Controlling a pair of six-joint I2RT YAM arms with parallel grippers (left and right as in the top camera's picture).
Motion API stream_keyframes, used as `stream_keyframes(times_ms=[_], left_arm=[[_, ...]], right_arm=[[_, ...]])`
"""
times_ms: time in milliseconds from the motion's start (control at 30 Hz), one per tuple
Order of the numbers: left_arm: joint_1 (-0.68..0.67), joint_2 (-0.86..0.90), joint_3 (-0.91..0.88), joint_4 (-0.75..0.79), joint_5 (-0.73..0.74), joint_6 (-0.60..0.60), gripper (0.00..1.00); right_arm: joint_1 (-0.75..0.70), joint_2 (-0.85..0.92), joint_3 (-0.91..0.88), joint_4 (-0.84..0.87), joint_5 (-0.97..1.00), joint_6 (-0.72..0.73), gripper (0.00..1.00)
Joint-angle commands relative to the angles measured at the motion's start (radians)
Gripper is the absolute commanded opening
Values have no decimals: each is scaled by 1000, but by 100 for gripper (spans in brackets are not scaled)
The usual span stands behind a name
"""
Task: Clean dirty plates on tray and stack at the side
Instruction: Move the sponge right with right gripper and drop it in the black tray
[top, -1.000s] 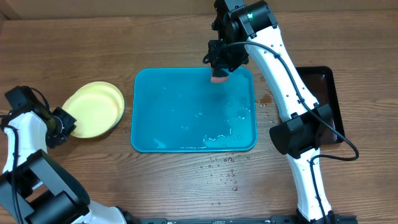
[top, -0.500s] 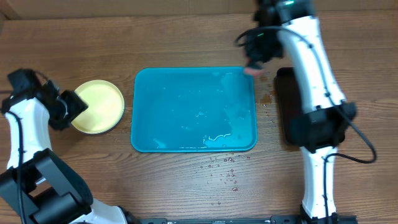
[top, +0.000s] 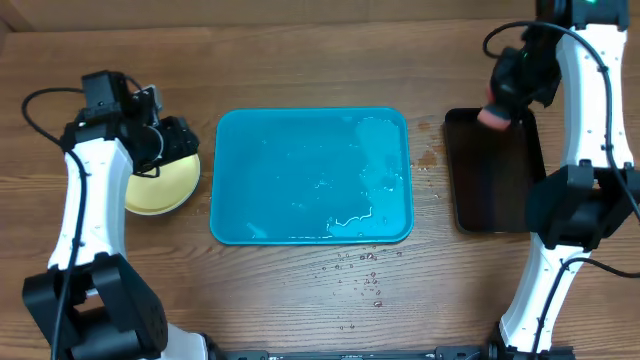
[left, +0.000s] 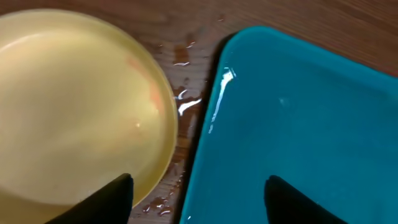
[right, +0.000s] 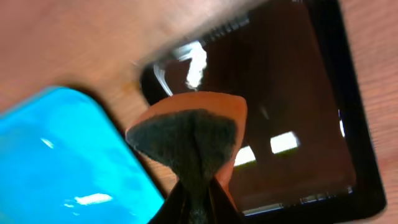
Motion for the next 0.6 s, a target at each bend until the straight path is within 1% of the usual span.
stream_keyframes(times_ms=[0, 33, 67, 100, 200, 233, 267, 300, 333, 400, 467, 567], left_arm=[[-51, -57, 19, 2, 15, 32, 76], [-62, -56, 19, -1, 15, 32, 84], [-74, -53, 18, -3, 15, 32, 96], [-82, -53, 18, -5, 15, 32, 100], [-114, -52, 18, -22, 15, 31, 100], [-122, -52, 18, -25, 15, 26, 100], [-131, -52, 18, -26, 15, 24, 100], [-138, -52, 18, -25, 10, 25, 100], [-141, -52, 18, -25, 11, 25, 100], [-142, -52, 18, -24, 11, 25, 100], [-142, -52, 18, -24, 11, 25, 100], [-142, -52, 18, -24, 11, 25, 100]], right_arm=[[0, -19, -136, 21, 77, 0, 7], [0, -19, -165, 32, 102, 9, 7], [0, -19, -196, 45, 132, 19, 7], [0, -19, -218, 56, 154, 23, 7], [0, -19, -272, 93, 188, 21, 8], [0, -19, -280, 101, 187, 13, 10], [0, -19, -290, 111, 187, -1, 14], [0, -19, -294, 118, 187, -5, 21], [0, -19, -295, 120, 187, -5, 26], [0, -19, -293, 122, 187, -7, 34], [0, -21, -280, 108, 182, -9, 38], [0, -40, -244, 88, 124, -43, 39]])
